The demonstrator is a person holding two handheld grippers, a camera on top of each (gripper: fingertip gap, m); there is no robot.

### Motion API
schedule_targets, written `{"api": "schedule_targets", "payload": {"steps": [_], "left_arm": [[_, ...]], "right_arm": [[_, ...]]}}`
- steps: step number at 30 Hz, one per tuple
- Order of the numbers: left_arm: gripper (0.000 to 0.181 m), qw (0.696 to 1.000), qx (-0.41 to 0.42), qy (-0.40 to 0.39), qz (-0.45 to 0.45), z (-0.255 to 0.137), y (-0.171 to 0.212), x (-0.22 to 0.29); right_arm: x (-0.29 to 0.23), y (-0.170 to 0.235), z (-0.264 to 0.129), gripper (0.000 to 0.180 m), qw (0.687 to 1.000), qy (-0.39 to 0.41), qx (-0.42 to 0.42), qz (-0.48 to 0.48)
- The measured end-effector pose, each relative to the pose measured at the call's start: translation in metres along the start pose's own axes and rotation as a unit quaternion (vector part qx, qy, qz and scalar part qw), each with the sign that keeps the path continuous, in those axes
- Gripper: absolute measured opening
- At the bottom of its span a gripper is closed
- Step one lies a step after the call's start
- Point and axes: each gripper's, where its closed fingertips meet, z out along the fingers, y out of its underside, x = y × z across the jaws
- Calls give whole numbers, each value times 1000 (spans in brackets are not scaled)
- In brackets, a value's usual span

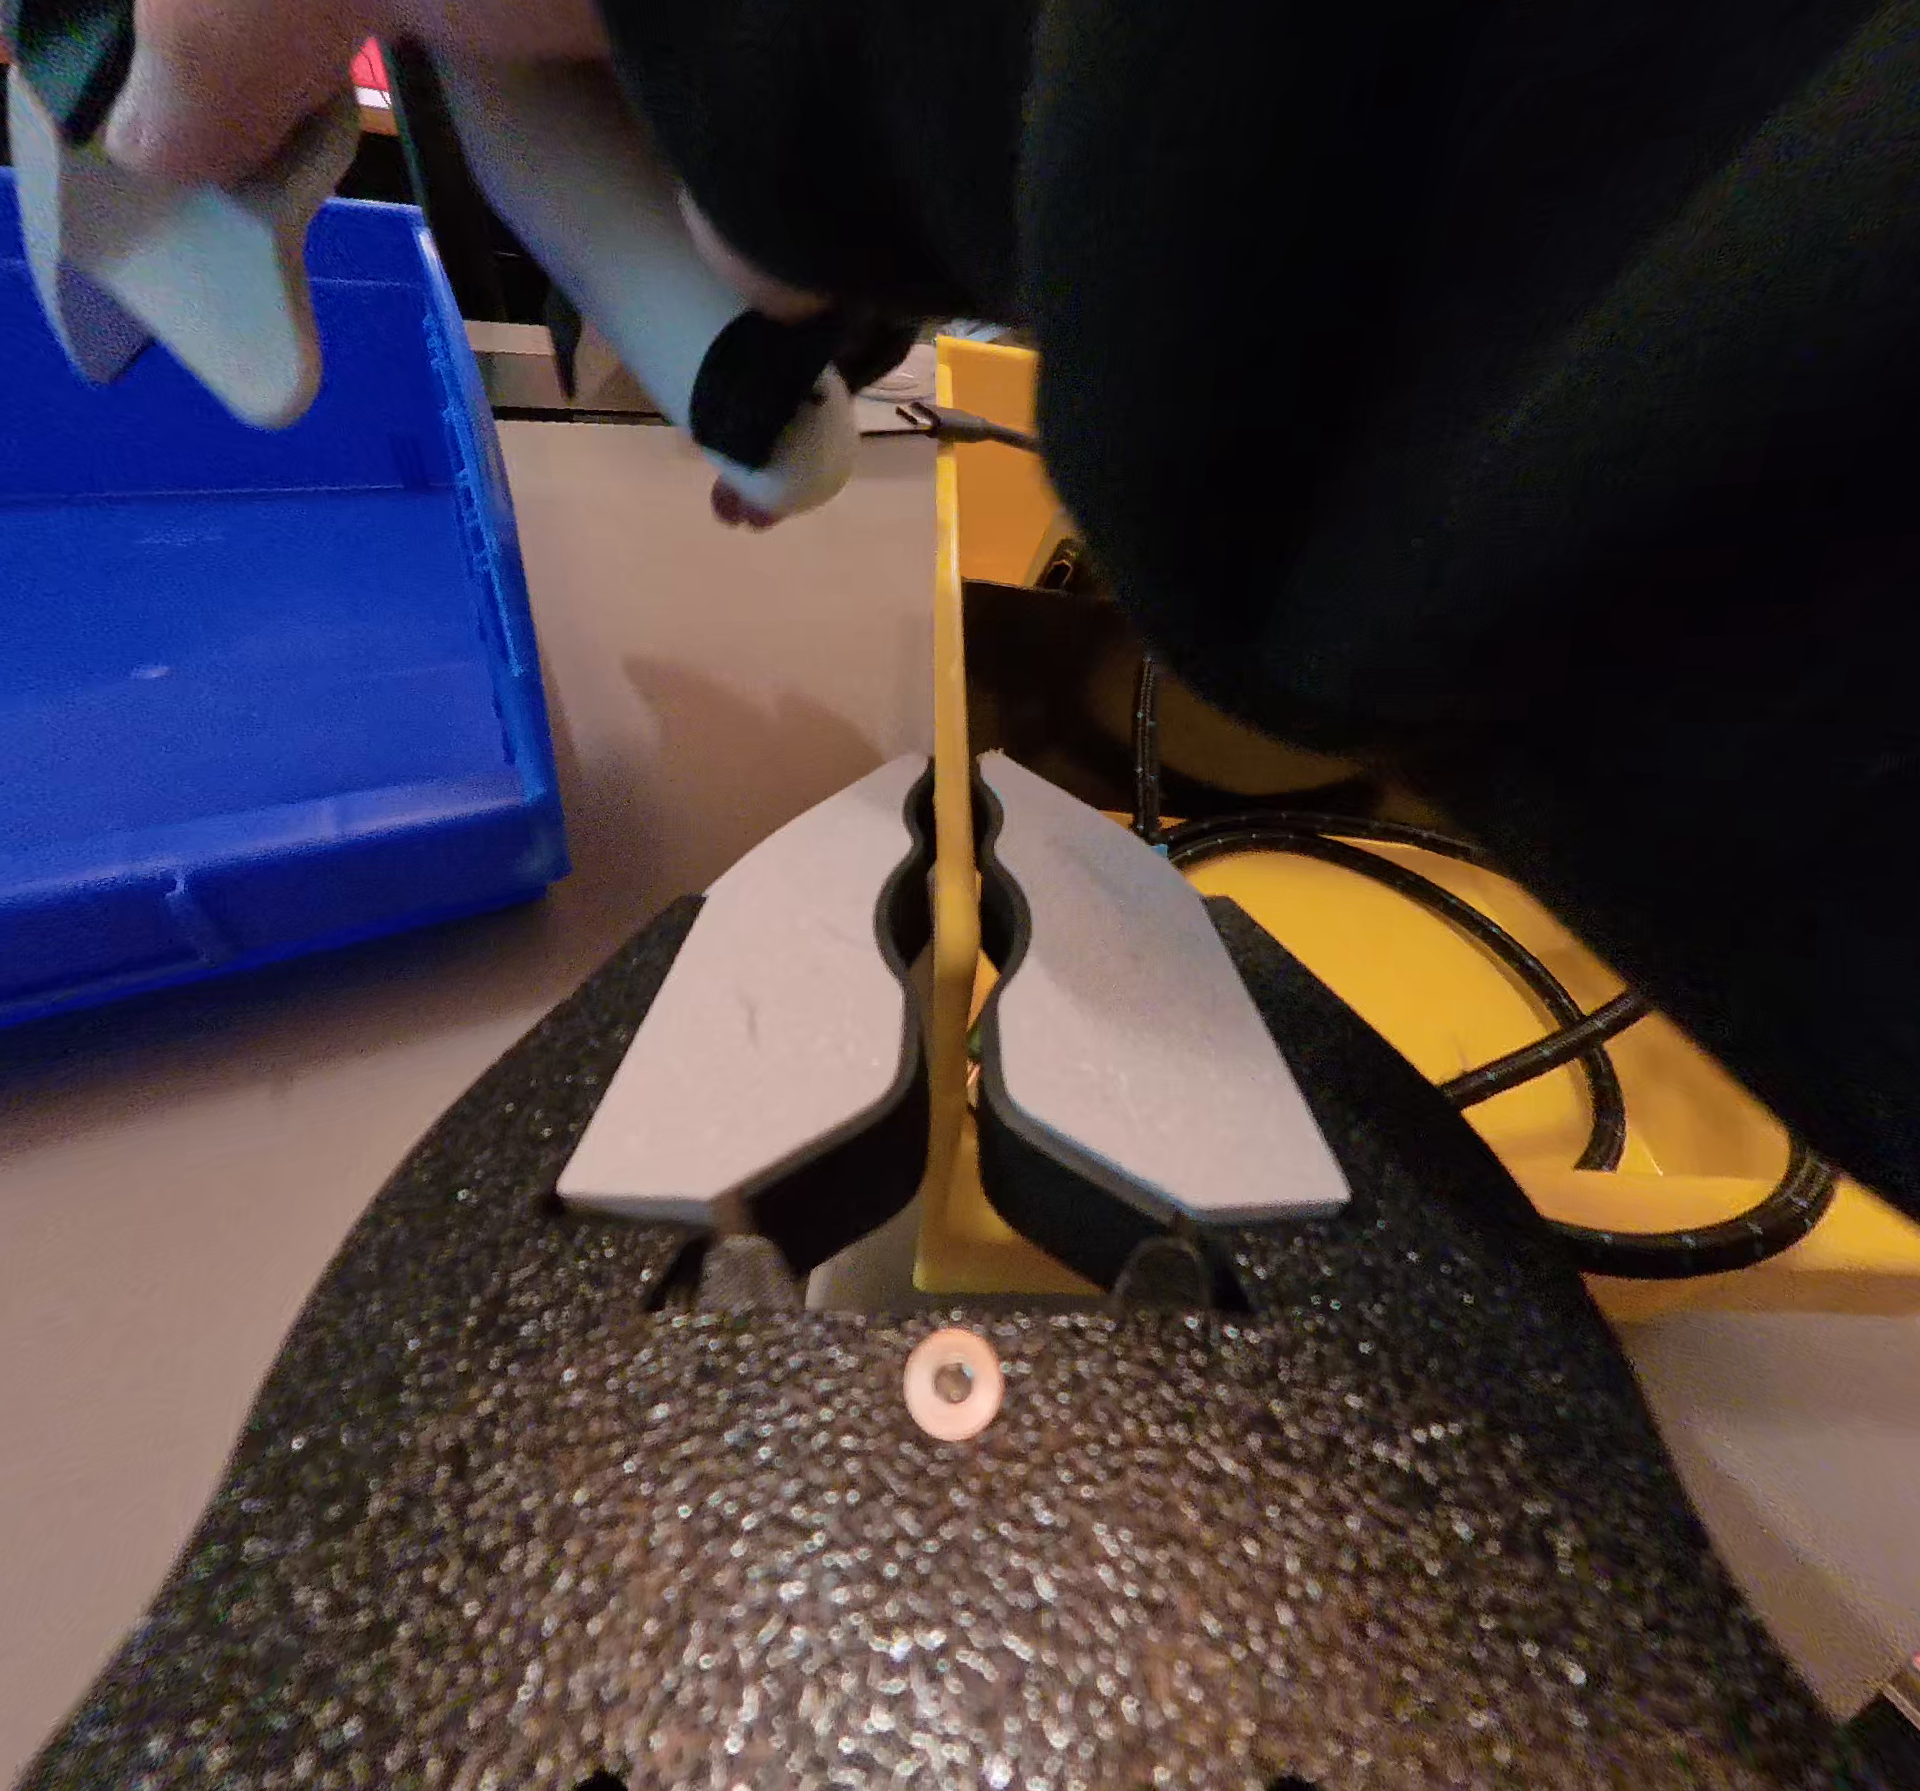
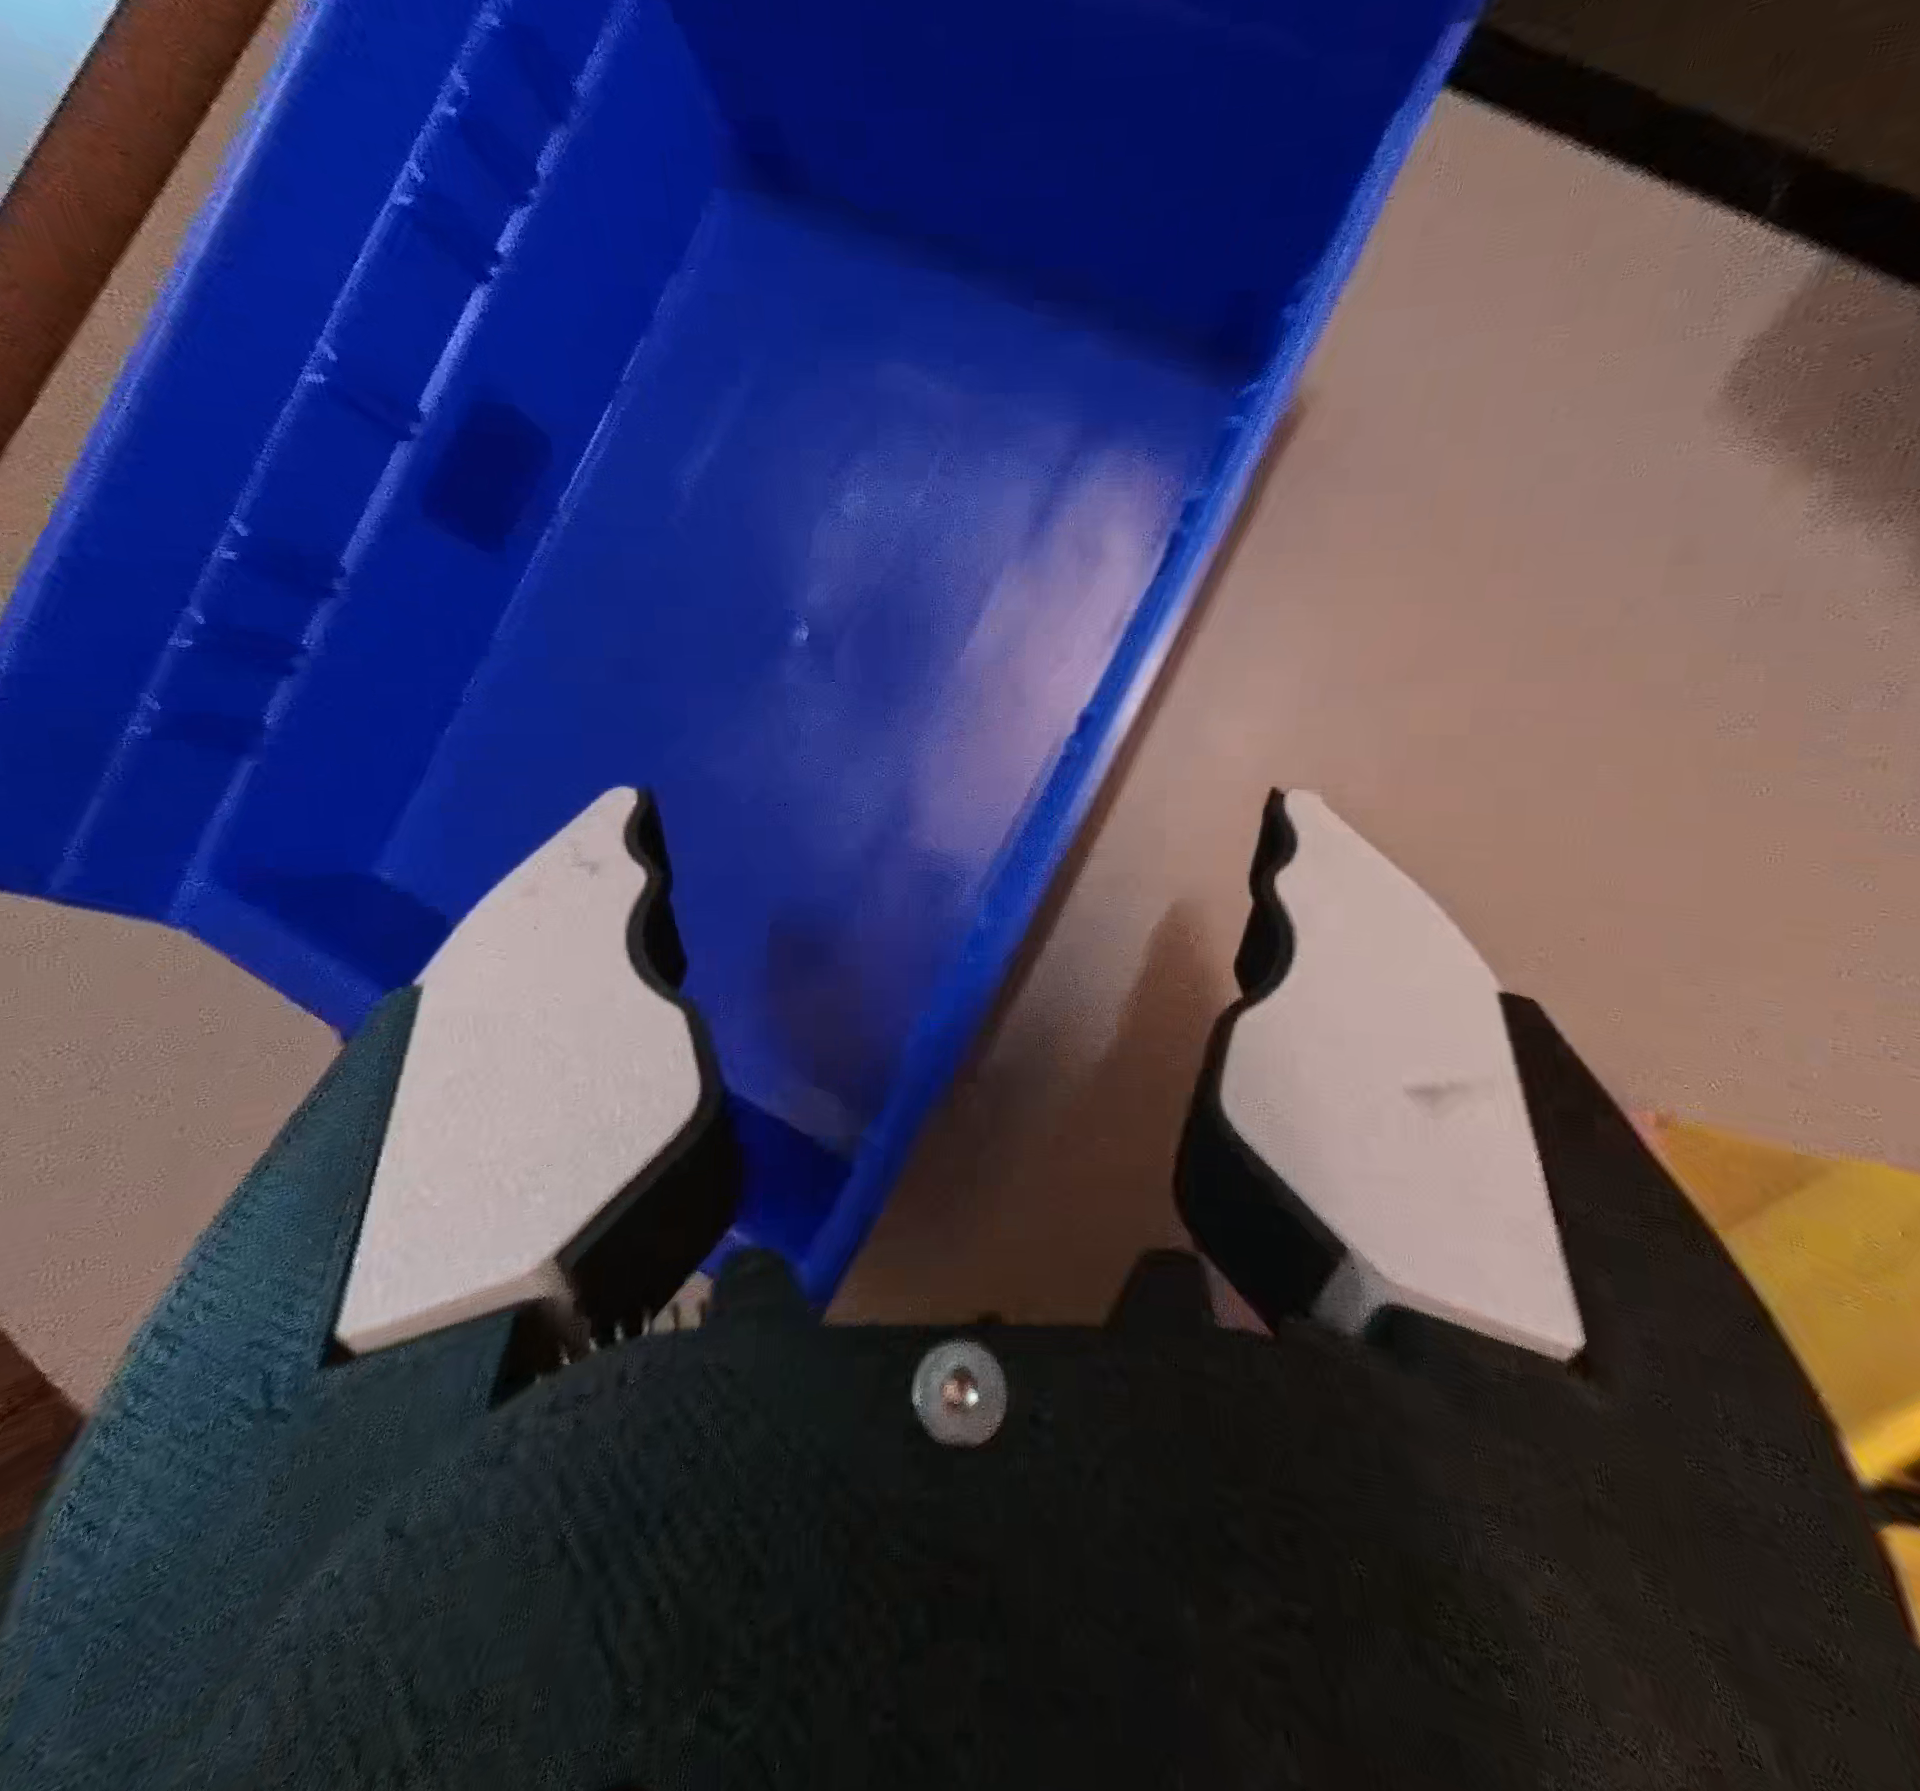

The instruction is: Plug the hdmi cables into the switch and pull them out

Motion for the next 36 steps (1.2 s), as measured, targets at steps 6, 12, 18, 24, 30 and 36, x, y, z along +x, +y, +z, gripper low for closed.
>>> {"api": "schedule_targets", "payload": {"steps": [6, 12, 18, 24, 30, 36], "left_arm": [[3, 1000, 3, 5, -4, 2, -1, -2], [3, 1000, 12, 2, -2, 3, -2, -4], [5, 997, 28, -17, 70, -1, -7, -9], [6, 995, 24, -24, 90, -1, -10, -27], [8, 994, 27, -65, 89, -7, -18, -79], [7, 988, 39, -140, 54, -19, -28, -157]], "right_arm": [[10, 19, 36, 88, 999, 35, -33, -7], [11, 34, 44, 28, 997, 21, -66, -16], [31, -16, -19, 31, 999, -7, -23, -35], [117, -70, -160, 25, 995, 24, 87, -44], [272, 9, -277, 23, 987, 101, 125, 14], [410, 200, -320, 24, 976, 132, 75, 155]]}}
